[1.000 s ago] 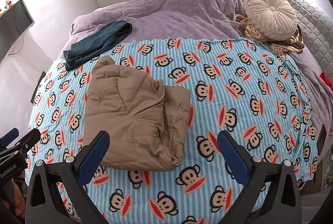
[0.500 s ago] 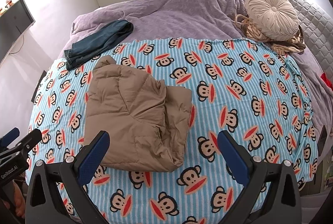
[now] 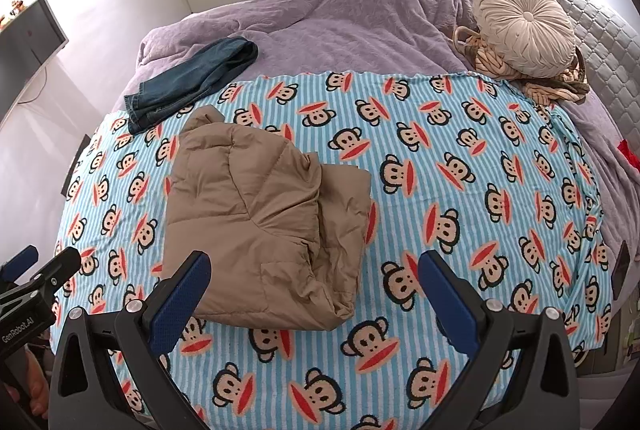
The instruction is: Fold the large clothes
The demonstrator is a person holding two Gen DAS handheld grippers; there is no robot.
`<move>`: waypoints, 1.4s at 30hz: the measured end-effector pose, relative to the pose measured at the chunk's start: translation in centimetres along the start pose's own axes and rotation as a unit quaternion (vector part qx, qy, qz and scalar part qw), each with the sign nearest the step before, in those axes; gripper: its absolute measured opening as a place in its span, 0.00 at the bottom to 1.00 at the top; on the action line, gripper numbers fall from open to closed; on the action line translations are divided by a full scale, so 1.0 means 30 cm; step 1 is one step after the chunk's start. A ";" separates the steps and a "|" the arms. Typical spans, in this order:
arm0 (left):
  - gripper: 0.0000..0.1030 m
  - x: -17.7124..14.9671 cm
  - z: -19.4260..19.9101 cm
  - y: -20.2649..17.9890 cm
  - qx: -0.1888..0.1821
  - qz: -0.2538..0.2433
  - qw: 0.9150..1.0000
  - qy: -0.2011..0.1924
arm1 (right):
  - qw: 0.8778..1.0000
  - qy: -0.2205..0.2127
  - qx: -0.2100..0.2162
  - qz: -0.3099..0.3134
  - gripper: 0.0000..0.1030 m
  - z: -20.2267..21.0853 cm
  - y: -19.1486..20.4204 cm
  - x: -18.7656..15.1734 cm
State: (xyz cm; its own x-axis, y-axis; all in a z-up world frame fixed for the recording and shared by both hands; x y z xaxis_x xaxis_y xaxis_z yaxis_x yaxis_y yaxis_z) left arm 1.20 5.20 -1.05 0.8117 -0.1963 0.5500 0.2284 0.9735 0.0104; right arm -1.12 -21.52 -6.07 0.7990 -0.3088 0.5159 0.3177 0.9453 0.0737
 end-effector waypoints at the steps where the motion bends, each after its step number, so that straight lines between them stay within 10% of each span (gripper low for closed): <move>1: 1.00 0.002 -0.001 0.000 0.000 0.000 1.000 0.000 | 1.000 0.000 0.000 0.000 1.00 0.000 0.001 -0.001; 42: 1.00 0.010 0.011 0.004 0.010 -0.004 1.000 -0.007 | 1.000 0.001 0.002 0.001 1.00 0.004 -0.004 0.002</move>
State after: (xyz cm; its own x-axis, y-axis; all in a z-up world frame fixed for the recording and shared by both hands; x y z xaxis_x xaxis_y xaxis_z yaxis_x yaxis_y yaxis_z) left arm 1.30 5.29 -0.62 0.8020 -0.2024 0.5620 0.2243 0.9740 0.0307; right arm -1.19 -21.64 -5.96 0.8008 -0.3072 0.5142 0.3143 0.9463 0.0759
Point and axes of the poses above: each gripper's, at about its wrist camera, not at the fingertips, and z roughly against the way its jaws point, y to its left, x to its top, the point moved 7 cm from there along -z, roughly the way its jaws point, and after that the axes turned 2 degrees about z, right-handed, at the moved point
